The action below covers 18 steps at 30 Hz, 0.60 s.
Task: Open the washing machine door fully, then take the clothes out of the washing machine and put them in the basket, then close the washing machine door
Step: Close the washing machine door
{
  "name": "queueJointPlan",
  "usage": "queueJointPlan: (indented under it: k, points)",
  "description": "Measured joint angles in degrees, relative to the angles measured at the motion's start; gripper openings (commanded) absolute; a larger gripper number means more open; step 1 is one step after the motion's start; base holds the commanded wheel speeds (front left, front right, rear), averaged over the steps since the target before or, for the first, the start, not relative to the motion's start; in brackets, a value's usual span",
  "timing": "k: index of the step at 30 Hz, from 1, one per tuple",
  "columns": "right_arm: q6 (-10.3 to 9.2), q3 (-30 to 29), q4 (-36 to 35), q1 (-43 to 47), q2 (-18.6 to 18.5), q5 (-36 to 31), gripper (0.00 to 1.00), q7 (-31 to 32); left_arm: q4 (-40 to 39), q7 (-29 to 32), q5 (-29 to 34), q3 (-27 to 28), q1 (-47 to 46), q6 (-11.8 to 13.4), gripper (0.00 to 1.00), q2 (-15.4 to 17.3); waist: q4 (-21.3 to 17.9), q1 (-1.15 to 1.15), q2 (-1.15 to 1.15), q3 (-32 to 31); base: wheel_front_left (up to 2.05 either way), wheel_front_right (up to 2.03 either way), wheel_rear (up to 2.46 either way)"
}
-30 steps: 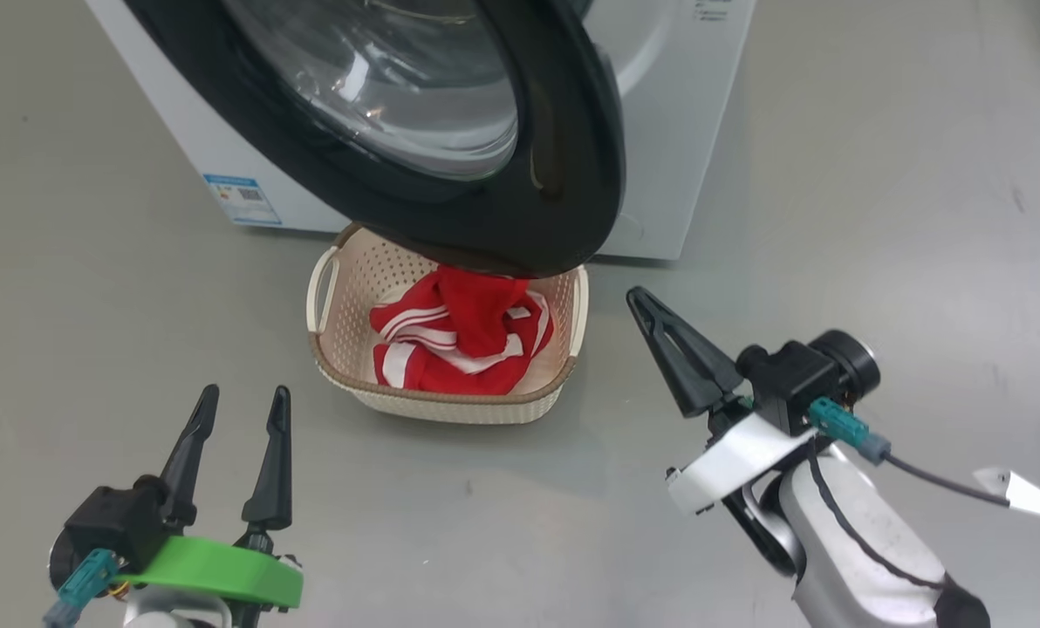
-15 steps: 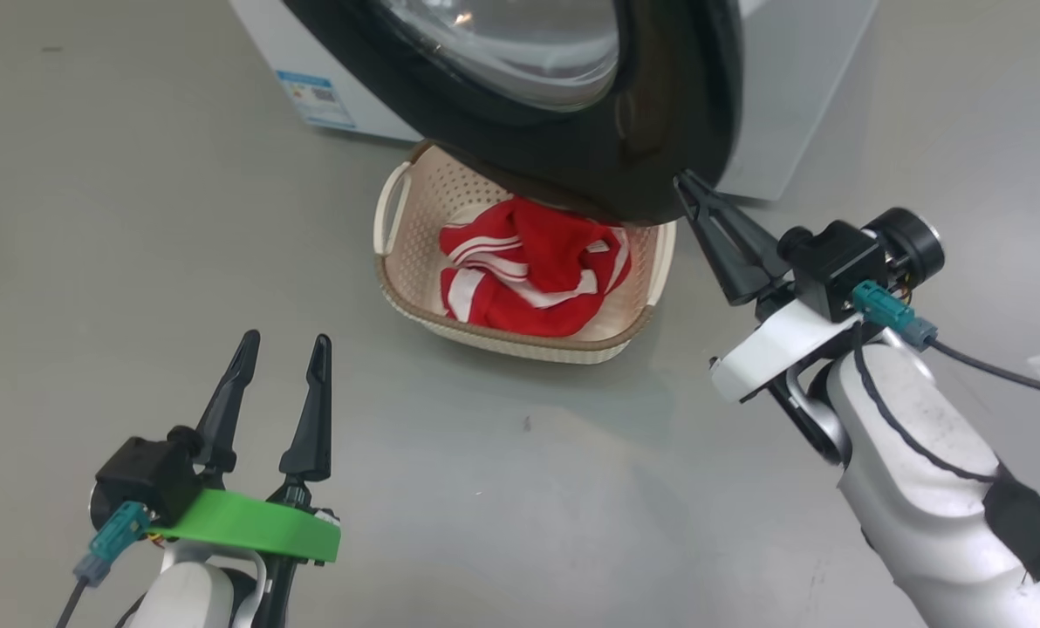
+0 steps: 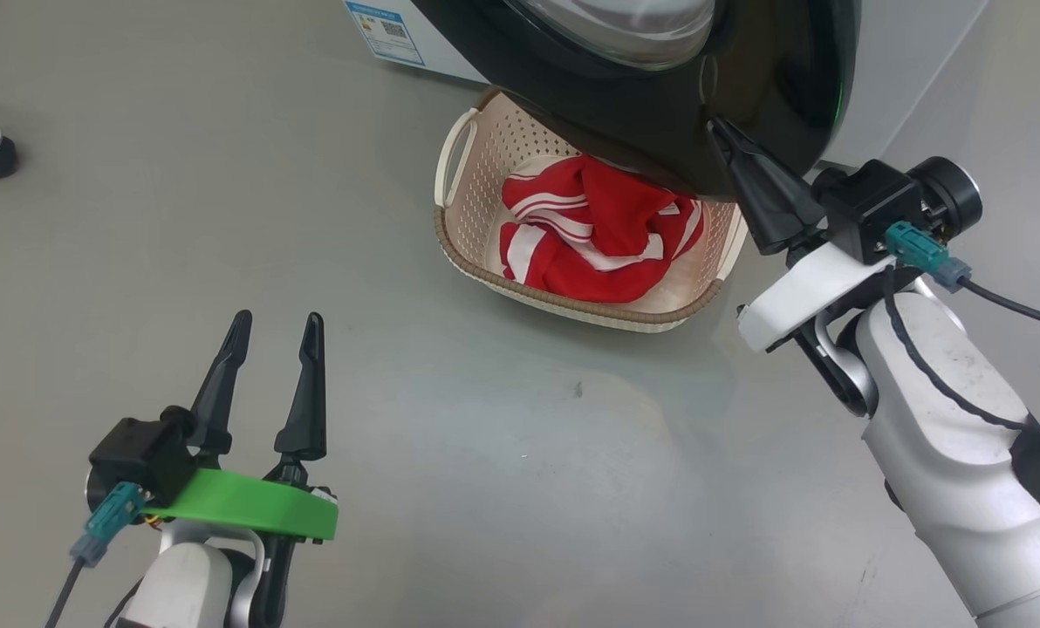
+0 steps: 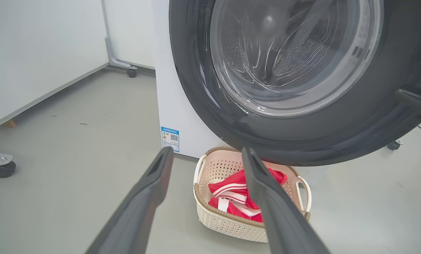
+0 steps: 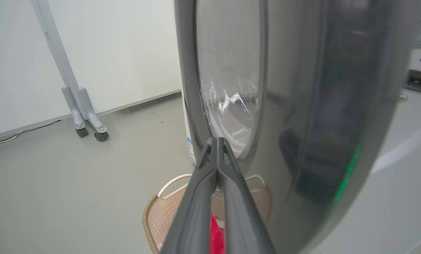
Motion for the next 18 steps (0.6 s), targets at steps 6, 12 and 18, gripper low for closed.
queueJointPlan:
  k: [6,12,18]
  points:
    - [0.0,-1.21,1.75,-0.98,-0.8,1.1,0.0,-0.45,0.64,0.0,0.0,0.16,-0.13,-0.01,1.0,-0.51,0.37,0.0,0.0,0.42,0.0,0.0,0.0]
    - [0.2,-2.69,2.71,-2.67,-0.96,1.33,0.0,-0.76,0.89,0.0,0.0,0.37,-0.64,-0.02,1.0,-0.57,0.32,0.0,0.0,0.93,0.0,0.0,0.0]
    - [0.23,-3.59,3.28,-5.22,-1.27,1.33,0.0,-0.91,0.69,0.0,0.0,0.63,-0.94,-0.18,1.0,-0.71,0.09,0.0,0.0,2.19,0.0,0.0,0.0]
